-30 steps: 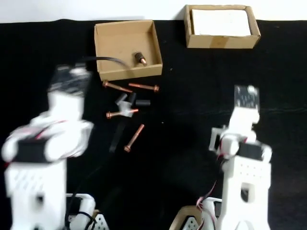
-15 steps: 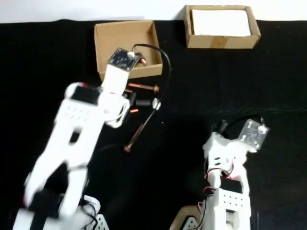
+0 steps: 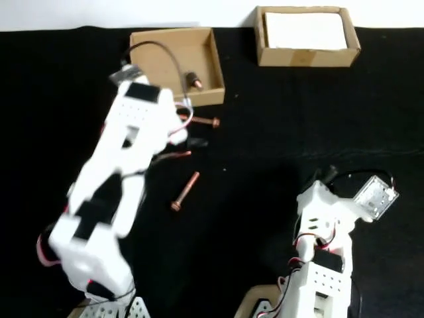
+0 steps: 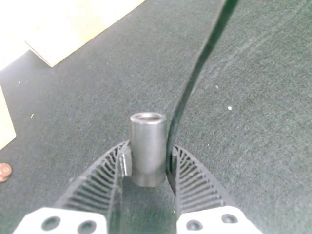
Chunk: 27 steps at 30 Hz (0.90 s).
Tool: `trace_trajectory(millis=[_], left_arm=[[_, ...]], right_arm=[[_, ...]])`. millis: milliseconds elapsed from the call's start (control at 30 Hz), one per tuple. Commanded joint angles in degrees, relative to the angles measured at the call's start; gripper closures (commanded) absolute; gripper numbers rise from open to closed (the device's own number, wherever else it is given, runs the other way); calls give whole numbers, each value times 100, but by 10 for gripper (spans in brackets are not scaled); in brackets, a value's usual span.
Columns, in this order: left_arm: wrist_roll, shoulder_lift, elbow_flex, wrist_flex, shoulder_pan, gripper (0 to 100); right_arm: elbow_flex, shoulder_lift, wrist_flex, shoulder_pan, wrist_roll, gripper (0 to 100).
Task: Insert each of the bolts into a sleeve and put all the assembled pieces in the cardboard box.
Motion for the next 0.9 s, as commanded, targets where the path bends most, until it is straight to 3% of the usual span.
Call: trace_trajectory(millis=[0,267,867], left_arm=[[484,532,-1042,334,-31,829],[1134,1974,-2105,668,-391,832],[1292,3363,-2633,615,-611,832]], right_arm=[[760,-110,-84,40,-26,990],[760,-110,-84,40,-26,990],[760,-110,-66,-75,-26,990]])
